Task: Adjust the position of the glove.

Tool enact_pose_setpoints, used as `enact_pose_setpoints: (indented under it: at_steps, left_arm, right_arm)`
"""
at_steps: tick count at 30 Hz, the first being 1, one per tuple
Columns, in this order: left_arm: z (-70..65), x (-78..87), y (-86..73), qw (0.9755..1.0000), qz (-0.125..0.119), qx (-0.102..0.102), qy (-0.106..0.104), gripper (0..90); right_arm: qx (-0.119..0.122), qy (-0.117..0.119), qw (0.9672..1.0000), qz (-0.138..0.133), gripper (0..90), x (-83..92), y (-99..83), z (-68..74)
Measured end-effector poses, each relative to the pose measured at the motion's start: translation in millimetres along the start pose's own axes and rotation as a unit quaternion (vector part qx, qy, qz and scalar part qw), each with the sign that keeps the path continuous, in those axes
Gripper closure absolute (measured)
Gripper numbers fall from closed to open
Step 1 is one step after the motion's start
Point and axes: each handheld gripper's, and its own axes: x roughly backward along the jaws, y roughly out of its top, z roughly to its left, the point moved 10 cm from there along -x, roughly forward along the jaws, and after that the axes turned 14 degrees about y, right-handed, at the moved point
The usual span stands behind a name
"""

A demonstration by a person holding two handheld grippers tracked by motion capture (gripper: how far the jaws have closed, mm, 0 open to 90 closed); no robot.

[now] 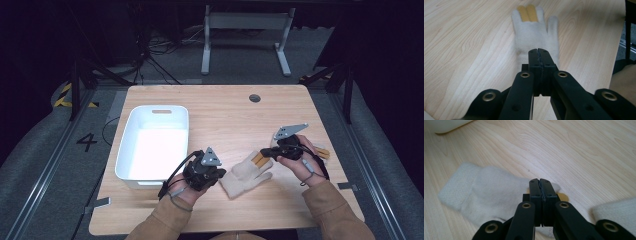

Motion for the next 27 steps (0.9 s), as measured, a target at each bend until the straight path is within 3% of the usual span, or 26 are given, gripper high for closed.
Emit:
enact_pose_setpoints:
  at_steps: [11,14,19,27]
  left_arm:
    - [1.9,14.7,-8.4,1.0,0.008,0.002,0.001,90.0]
    - [2.1,18.9,-14.7,0.9997,0.025,-0.003,0.002,90.0]
    - [3.9,22.6,-20.9,0.9995,0.031,0.003,0.008,90.0]
    - [1.7,25.7,-28.4,0.9991,0.042,-0.001,0.008,90.0]
  right_arm:
    - [0.003,0.006,1.0,-0.004,90.0,-4.5,9.5,-3.5]
    - [0.005,0.01,0.9999,-0.005,90.0,-10.7,14.2,-5.5]
    - [0.003,0.017,0.9999,0.001,90.0,-22.4,17.1,-10.2]
    - [-0.005,0.009,0.9998,0.019,90.0,-41.0,13.9,-23.7]
